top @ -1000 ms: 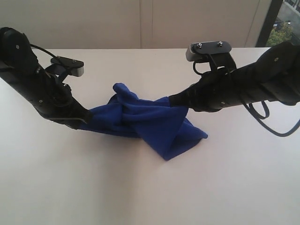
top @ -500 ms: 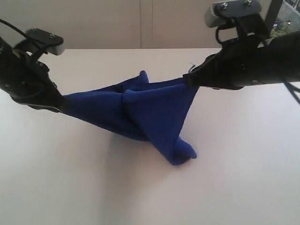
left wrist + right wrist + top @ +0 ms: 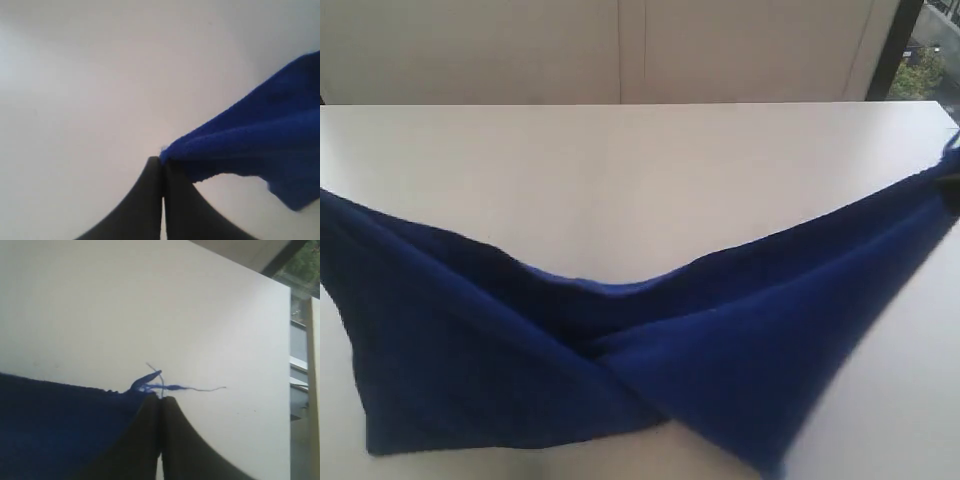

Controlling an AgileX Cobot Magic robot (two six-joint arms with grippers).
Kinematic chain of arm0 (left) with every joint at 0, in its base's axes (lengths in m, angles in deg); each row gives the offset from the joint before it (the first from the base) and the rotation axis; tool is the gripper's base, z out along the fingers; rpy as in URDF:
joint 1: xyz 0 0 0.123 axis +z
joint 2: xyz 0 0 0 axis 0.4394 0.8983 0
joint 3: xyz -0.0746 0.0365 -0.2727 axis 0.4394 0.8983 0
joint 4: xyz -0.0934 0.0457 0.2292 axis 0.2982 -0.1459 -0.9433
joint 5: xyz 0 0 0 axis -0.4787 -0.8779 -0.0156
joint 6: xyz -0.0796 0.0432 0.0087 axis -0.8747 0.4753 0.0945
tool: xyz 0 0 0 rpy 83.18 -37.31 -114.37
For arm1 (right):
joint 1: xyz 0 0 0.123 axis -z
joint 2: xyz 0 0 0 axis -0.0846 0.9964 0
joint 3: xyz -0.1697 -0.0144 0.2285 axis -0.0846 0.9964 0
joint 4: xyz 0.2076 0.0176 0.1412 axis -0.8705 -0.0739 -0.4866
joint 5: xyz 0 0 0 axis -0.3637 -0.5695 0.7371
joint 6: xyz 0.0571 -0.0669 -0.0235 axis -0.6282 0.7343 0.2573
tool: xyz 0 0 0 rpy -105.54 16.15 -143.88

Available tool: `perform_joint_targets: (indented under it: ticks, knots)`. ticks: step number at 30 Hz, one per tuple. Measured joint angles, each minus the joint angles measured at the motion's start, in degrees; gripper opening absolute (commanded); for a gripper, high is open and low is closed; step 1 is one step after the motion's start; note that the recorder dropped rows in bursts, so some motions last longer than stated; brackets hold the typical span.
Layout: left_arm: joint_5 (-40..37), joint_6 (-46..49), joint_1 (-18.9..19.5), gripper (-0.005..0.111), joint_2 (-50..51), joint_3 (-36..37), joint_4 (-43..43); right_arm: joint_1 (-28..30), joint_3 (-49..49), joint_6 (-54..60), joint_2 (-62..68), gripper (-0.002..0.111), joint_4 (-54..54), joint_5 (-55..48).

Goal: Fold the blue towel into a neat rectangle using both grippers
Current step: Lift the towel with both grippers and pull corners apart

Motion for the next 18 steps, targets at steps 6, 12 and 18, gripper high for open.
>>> perform_joint_targets:
  ticks: [6,12,18]
  knots:
    - [-1.0,-2.0,0.0,0.0,-0.52,0.02,-2.72,0.0,0.0,-4.34,-1.71,0.0,4.37,-1.36]
    - [-5.56,-5.53,0.0,0.0,-1.97,0.26,-10.22,0.0,0.0,-15.3,-4.61,0.0,15.03,-5.61]
    - [-7.52,-10.73,0.0,0.0,-2.99,0.38,-14.7,0.0,0.0,-17.86,-7.23,0.0,16.61,-6.65]
